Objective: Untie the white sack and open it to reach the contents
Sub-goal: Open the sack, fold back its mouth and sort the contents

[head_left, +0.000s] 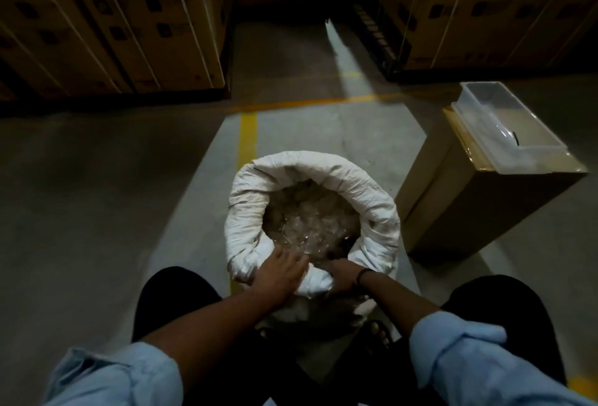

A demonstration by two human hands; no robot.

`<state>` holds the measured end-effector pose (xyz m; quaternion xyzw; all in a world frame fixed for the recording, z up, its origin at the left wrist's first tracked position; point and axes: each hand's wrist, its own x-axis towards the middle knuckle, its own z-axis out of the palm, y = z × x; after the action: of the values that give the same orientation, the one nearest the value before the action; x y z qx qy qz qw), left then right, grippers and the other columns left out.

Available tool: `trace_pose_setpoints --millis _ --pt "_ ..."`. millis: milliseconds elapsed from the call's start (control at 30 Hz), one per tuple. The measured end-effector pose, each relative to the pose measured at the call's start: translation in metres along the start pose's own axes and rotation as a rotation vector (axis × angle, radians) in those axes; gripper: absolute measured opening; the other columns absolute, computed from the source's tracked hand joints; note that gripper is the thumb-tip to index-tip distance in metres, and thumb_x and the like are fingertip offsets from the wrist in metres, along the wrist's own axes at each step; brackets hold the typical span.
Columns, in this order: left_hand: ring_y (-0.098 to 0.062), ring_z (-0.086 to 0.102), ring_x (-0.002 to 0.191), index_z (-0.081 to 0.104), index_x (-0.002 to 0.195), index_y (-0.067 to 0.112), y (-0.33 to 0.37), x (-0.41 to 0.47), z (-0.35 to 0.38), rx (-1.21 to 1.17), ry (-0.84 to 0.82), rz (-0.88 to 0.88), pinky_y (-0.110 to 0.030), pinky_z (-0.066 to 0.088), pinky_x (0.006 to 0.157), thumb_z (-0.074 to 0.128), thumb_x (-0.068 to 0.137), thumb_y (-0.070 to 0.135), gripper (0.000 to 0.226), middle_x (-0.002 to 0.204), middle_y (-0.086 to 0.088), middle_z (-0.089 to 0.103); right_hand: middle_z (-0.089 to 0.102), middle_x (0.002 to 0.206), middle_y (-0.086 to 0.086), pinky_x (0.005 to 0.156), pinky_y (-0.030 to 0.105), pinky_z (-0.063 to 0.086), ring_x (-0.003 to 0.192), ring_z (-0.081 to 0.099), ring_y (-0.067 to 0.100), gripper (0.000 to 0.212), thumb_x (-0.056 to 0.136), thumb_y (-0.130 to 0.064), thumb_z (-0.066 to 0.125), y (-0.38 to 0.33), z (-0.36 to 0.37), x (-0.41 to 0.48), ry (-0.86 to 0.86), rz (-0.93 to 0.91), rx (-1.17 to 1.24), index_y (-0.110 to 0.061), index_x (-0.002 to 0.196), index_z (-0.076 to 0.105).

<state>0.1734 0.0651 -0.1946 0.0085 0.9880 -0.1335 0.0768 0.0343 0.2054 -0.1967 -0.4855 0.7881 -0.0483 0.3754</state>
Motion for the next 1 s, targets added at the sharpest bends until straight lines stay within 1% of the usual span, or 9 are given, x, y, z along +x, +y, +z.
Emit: trace_pose_setpoints --millis 133,267,367,467,600,667,800,900,1000 --pt "-0.037 0.027 0.141 0.018 0.154 0.012 0.007 0.016 -0.008 -0.3 -0.235 -0.234 -0.053 0.014 0.117 0.067 0.065 0.073 0.118 0.154 -0.018 0.024 0.057 0.125 0.014 0.082 0.045 0.052 0.114 0.056 0.034 0.046 0.092 -0.031 0.051 -0.012 0.029 0.008 0.303 0.118 -0.259 -0.011 0.132 0.045" --pt "-0.032 0.048 0.132 0.03 0.152 0.014 -0.003 0.038 -0.012 -0.47 -0.306 -0.115 -0.039 0.035 0.111 0.072 0.07 0.069 0.107 0.145 -0.014 0.05 0.058 0.076 0.002 0.034 0.03 0.04 0.068 0.061 0.023 0.052 0.062 -0.05 0.067 -0.004 0.052 0.007 0.332 0.003 -0.4 -0.015 0.092 0.043" --pt "-0.029 0.062 0.118 0.061 0.125 0.018 0.006 0.04 -0.018 -0.45 -0.508 -0.086 -0.039 0.048 0.099 0.069 0.083 0.053 0.055 0.129 -0.011 0.064 0.062 0.081 0.005 0.059 0.037 0.044 0.07 0.064 0.027 0.05 0.066 -0.049 0.058 -0.005 0.05 0.004 0.351 -0.109 -0.45 -0.013 0.099 0.045" --pt "-0.032 0.069 0.097 0.069 0.107 0.017 0.009 0.025 -0.001 -0.256 -0.335 -0.008 -0.038 0.051 0.084 0.053 0.093 0.031 0.025 0.107 -0.007 0.071 0.063 0.114 0.008 0.098 0.047 0.032 0.104 0.059 0.028 0.07 0.072 -0.057 0.054 0.016 0.037 0.003 0.175 -0.204 -0.343 -0.011 0.125 0.042" --pt "-0.024 0.058 0.06 0.064 0.081 0.021 0.028 -0.007 0.033 -0.085 -0.083 0.126 -0.031 0.043 0.057 0.06 0.075 0.025 0.008 0.075 -0.003 0.06 0.059 0.127 0.012 0.102 0.038 0.03 0.117 0.055 0.03 0.078 0.078 -0.052 0.068 0.026 0.026 -0.005 0.024 -0.141 -0.45 -0.011 0.136 0.035" --pt "-0.029 0.061 0.078 0.063 0.093 0.016 0.036 -0.004 0.03 -0.093 -0.059 0.028 -0.037 0.043 0.074 0.071 0.076 0.027 0.022 0.091 -0.01 0.062 0.06 0.125 0.014 0.1 0.039 0.034 0.115 0.056 0.032 0.057 0.082 -0.039 0.063 0.027 0.026 -0.002 0.113 -0.142 -0.563 -0.012 0.129 0.047" --pt "-0.035 0.047 0.126 0.052 0.129 0.009 0.037 0.023 0.003 -0.241 -0.333 -0.124 -0.052 0.023 0.115 0.074 0.06 0.073 0.097 0.131 -0.014 0.055 0.066 0.073 0.003 0.068 0.035 0.031 0.065 0.061 0.025 0.027 0.073 -0.03 0.049 0.036 0.039 0.001 0.392 -0.207 -0.705 -0.015 0.088 0.066" --pt "-0.033 0.055 0.121 0.053 0.13 0.012 0.034 0.047 -0.019 -0.411 -0.398 -0.032 -0.042 0.036 0.109 0.08 0.063 0.064 0.088 0.129 -0.012 0.061 0.065 0.068 -0.002 0.07 0.035 0.028 0.062 0.06 0.02 0.033 0.064 -0.036 0.066 0.04 0.043 0.0 0.436 -0.225 -0.698 -0.013 0.087 0.071" --pt "-0.029 0.057 0.124 0.054 0.139 0.012 0.039 0.062 -0.014 -0.681 -0.65 -0.047 -0.035 0.043 0.106 0.077 0.077 0.045 0.073 0.141 -0.014 0.056 0.068 0.099 0.005 0.092 0.043 0.026 0.097 0.059 0.026 0.066 0.062 -0.046 0.072 0.042 0.035 -0.006 0.285 -0.195 -0.517 -0.009 0.115 0.059"
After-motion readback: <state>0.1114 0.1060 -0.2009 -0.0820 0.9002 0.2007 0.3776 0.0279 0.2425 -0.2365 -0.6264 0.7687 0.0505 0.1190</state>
